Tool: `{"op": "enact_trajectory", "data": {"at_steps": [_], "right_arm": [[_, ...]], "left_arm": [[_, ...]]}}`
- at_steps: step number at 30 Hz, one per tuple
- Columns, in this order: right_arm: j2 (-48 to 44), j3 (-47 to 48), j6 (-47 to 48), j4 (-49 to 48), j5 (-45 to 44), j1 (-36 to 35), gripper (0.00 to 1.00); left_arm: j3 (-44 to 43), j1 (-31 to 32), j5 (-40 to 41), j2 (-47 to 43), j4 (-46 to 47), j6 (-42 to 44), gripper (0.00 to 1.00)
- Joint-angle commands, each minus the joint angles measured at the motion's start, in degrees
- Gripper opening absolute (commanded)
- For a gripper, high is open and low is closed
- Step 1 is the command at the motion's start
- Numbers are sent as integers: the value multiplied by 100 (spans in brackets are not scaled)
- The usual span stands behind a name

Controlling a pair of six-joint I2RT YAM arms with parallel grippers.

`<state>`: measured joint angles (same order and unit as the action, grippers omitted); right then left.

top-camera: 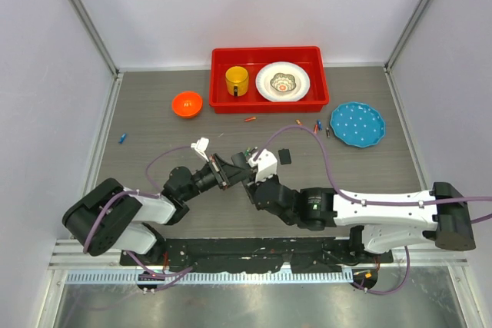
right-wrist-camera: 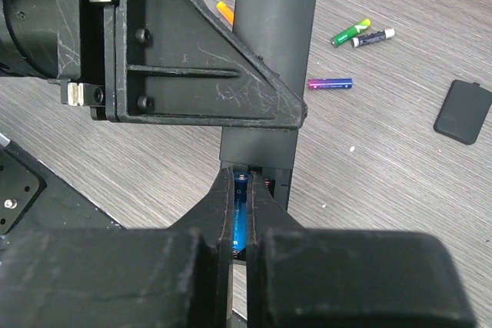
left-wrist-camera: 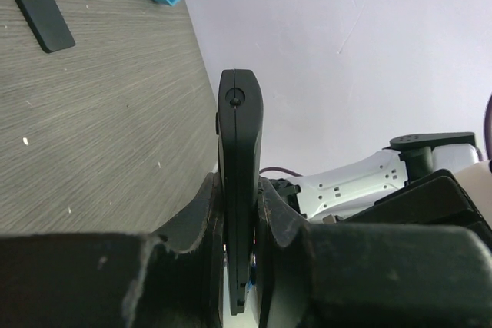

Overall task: Load the batteries into the remote control
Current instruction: Load the battery into the remote control.

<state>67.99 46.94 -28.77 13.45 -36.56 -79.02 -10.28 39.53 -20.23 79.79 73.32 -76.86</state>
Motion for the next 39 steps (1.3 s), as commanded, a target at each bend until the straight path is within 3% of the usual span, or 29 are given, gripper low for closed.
{"op": "enact_trajectory", "data": {"at_steps": [1,11,21,39], "right_arm": [[329,351,-304,333,351,-60,1],[619,509,-471,421,404,-52,1],[602,571,-620,544,325,-60,13],[540,843,-717,799,70,-43,24]], "left_arm": [[-132,11,309,-253,1527,127,0],[-9,11,397,-525,1527,162,0],[70,11,414,-578,1527,180,0],[141,11,379,-491,1527,259,0]]}}
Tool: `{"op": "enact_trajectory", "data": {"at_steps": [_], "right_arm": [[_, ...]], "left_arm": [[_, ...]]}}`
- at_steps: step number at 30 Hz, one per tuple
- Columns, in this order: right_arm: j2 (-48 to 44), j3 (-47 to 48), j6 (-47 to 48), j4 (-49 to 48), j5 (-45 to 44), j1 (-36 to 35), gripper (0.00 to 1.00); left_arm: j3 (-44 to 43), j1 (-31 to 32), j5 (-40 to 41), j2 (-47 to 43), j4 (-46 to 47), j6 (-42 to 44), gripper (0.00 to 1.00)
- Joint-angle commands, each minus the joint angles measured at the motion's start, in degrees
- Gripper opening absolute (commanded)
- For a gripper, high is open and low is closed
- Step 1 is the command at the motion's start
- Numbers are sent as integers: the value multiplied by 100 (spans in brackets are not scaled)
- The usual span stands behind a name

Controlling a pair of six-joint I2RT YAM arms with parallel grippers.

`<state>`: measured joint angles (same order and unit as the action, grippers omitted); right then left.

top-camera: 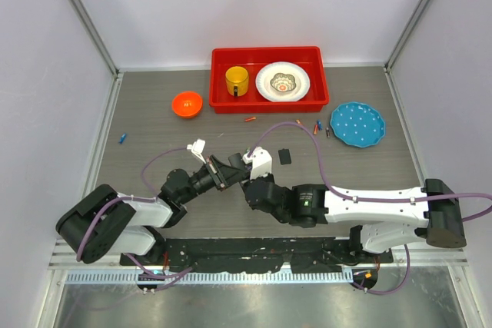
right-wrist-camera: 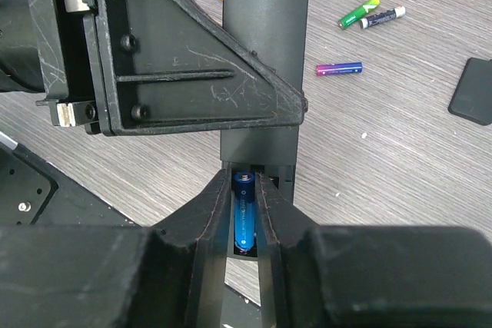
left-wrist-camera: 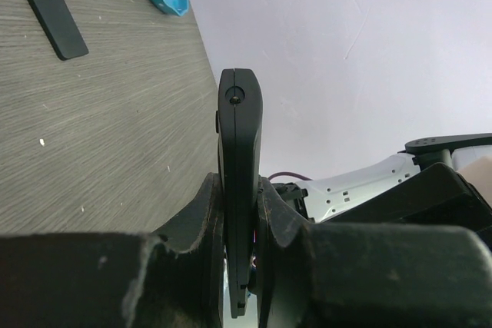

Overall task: Load the batteries into the remote control
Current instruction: Load the battery into the remote control.

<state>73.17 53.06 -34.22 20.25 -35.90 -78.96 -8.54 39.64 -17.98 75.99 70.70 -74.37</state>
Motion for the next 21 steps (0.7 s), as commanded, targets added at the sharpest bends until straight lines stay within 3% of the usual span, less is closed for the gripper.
{"op": "enact_trajectory", "data": {"at_steps": [1,21], "right_arm": [[14,240,-173,128,-22,-58,25],[-145,477,-261,243,-277,-58,38]], "left_arm": [[-34,0,154,-93,1790,10,0],[-8,0,102,-31,1790,45,0]]}}
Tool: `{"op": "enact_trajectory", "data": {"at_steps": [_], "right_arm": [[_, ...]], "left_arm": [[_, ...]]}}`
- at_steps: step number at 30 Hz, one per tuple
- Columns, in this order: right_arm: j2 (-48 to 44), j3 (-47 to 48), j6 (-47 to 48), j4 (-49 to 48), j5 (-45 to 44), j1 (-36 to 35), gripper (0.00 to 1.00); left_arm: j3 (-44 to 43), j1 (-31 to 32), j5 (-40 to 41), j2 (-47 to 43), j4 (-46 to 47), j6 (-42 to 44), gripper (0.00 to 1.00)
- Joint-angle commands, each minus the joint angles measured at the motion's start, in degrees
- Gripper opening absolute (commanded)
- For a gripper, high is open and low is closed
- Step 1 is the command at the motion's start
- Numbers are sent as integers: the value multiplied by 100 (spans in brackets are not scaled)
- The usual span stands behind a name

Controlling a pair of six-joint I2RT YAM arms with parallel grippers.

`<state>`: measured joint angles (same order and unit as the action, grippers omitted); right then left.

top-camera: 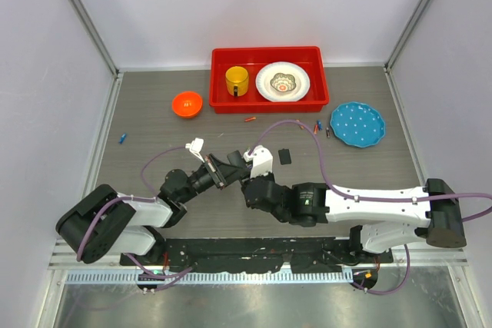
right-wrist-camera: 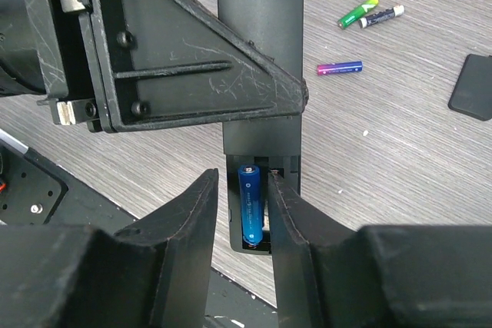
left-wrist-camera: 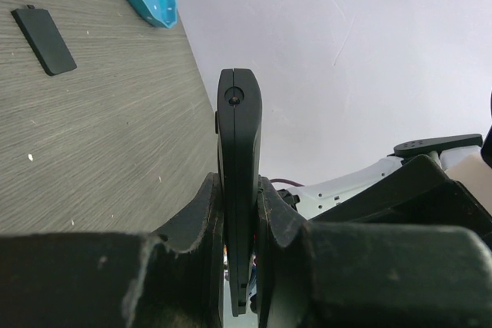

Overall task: Load the batteries into the remote control
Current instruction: Load the battery into the remote control.

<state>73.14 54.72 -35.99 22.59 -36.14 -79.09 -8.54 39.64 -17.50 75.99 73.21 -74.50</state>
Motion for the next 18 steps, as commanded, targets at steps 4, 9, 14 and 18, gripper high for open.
{"op": "enact_trajectory", "data": {"at_steps": [4,9,14,18], "right_arm": [[-169,390,-75,44,-288,-45,42],[-169,513,-5,114,-262,-45,43],[-222,706,65,263,-121,-45,46],[-309,978,136,518,-77,-54,47]], "left_arm": [[-8,0,36,-22,1538,58,0],[-8,0,18,-14,1538,58,0],[-17,0,18,21,1538,67,0],[-78,0,27,127,1538,76,0]]}}
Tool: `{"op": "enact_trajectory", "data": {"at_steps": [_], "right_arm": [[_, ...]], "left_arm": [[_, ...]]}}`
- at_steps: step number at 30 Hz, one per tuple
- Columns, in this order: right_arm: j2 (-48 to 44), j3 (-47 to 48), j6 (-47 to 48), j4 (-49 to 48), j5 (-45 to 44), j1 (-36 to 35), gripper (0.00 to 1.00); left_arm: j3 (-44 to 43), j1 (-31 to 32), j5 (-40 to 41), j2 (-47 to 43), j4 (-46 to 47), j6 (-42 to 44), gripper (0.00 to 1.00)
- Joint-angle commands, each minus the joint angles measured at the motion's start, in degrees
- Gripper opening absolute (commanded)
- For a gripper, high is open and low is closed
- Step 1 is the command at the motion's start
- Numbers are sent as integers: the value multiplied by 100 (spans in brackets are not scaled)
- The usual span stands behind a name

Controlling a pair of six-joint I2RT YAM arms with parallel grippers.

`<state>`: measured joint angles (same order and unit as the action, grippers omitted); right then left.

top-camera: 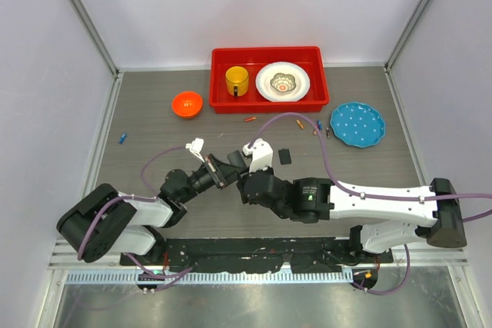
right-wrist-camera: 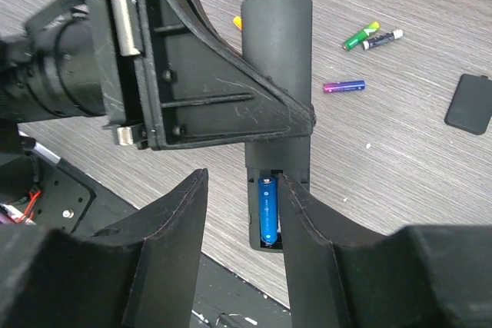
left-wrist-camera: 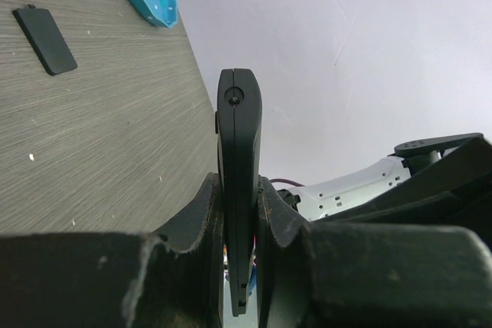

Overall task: Load the batteries into the remote control
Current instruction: Load the battery into the remote control.

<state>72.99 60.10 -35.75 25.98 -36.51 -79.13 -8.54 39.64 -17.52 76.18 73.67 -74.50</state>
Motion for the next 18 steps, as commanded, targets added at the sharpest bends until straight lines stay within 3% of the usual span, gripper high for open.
{"op": "enact_trajectory", "data": {"at_steps": [1,5,7,9,11,14,18], "right_arm": [[-355,468,138,241,-32,-41,48],[-864,267,86,180,-337,-41,50],[-1293,-146,-194,23,-619,-15,67],[-1611,-636,-660,-206,-525,99,72],[-1971,-902,-1150,-523,-26,546,79],[-2192,-1254,-1732,-690,1503,1504,82],[-2351,-1588,-2234,-1163,2769,2007,86]], "left_arm": [[-96,0,29,116,1492,76,0],[-166,0,126,134,1492,67,0],[-227,0,205,90,1492,67,0],[-289,0,249,20,1492,58,0],[-324,0,275,11,1492,24,0],[-359,0,416,54,1492,-195,0],[-517,0,407,195,1492,-468,0]]}}
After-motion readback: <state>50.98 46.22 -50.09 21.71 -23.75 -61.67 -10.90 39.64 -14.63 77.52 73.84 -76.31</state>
